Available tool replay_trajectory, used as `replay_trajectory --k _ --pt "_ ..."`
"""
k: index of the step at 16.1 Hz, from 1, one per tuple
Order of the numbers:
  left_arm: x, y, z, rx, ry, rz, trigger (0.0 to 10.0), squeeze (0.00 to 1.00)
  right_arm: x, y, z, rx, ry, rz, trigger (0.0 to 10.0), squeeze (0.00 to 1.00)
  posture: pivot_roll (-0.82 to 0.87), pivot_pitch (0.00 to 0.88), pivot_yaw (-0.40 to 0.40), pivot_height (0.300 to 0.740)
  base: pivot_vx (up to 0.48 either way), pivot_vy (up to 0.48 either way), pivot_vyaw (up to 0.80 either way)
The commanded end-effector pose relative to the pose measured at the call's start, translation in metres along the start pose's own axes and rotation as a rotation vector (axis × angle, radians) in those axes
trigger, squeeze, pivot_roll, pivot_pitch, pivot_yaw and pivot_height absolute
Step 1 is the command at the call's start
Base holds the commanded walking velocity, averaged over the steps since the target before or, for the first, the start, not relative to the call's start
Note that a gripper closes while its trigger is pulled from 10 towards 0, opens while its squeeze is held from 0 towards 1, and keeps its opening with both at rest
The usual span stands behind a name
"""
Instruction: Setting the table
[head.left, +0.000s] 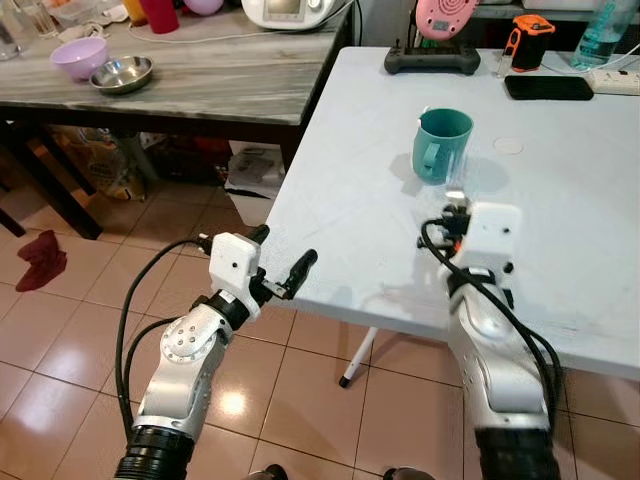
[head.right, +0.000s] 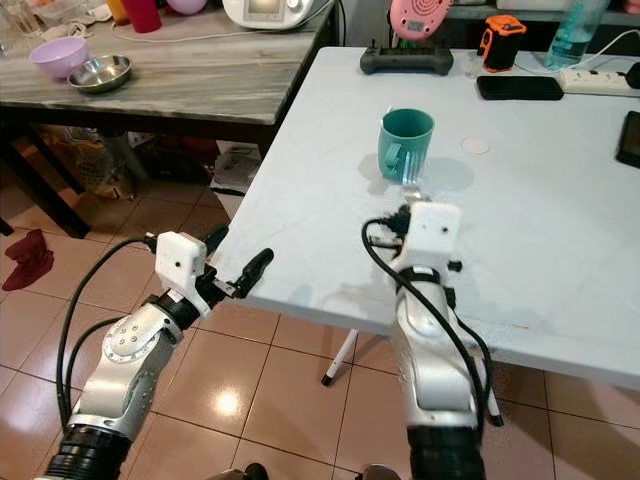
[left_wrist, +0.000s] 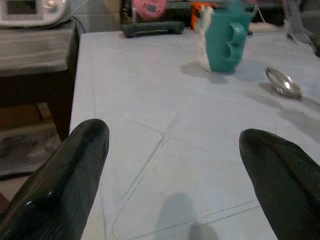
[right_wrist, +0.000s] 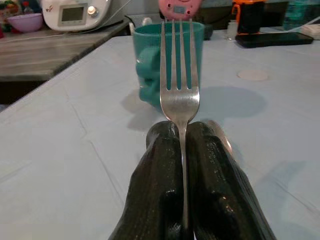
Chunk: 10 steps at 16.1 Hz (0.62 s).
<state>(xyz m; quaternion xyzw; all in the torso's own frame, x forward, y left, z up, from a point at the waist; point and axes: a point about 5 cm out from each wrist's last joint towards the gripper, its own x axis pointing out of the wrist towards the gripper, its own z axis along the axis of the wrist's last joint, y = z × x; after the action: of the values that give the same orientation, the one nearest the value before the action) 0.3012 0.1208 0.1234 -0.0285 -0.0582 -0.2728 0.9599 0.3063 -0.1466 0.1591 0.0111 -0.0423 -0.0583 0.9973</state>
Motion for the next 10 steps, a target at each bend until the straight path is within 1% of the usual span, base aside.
replay_trajectory --k 1,2,3,4,6,7,8,10 --pt "0.0002 0.0062 -0.0005 -0.014 0.008 0.026 10.0 0.00 -0.0034 -0.0032 0.0056 -0.022 -0.030 -0.001 10.0 0.00 -0.21 0.098 0.106 0.740 0.000 0.277 -0.44" --pt "0.0019 0.0068 -0.0006 -0.027 0.006 0.036 10.0 0.00 -0.0058 -0.0049 0.0069 -0.045 -0.050 0.006 10.0 0.00 -0.21 0.097 0.108 0.740 0.000 0.285 -0.66" --pt "0.0032 0.0071 -0.0002 -0.040 0.000 0.041 10.0 0.00 -0.0066 -0.0045 0.0069 -0.043 -0.051 0.008 10.0 0.00 -0.22 0.096 0.108 0.740 0.000 0.311 -0.79" --pt "0.0044 0.0071 0.0003 -0.035 -0.001 0.039 10.0 0.00 -0.0065 -0.0036 0.0076 -0.056 -0.056 0.014 10.0 0.00 -0.22 0.094 0.107 0.740 0.000 0.352 -0.79" --pt "0.0069 0.0071 0.0009 -0.067 -0.008 0.049 10.0 0.00 -0.0063 -0.0006 0.0086 -0.054 -0.060 0.022 10.0 0.00 -0.22 0.088 0.108 0.740 0.000 0.448 -0.79" --pt "0.0074 0.0072 0.0013 -0.062 -0.010 0.047 10.0 0.00 -0.0064 0.0000 0.0085 -0.053 -0.061 0.024 10.0 0.00 -0.22 0.087 0.108 0.740 0.000 0.465 -0.78" --pt "0.0082 0.0073 0.0017 -0.061 -0.012 0.046 10.0 0.00 -0.0065 0.0008 0.0080 -0.050 -0.060 0.027 10.0 0.00 -0.22 0.084 0.108 0.740 0.000 0.472 -0.43" --pt "0.0089 0.0069 0.0017 -0.060 -0.014 0.046 10.0 0.00 -0.0067 0.0019 0.0075 -0.051 -0.064 0.034 10.0 0.00 -0.22 0.082 0.109 0.740 0.000 0.474 0.00"
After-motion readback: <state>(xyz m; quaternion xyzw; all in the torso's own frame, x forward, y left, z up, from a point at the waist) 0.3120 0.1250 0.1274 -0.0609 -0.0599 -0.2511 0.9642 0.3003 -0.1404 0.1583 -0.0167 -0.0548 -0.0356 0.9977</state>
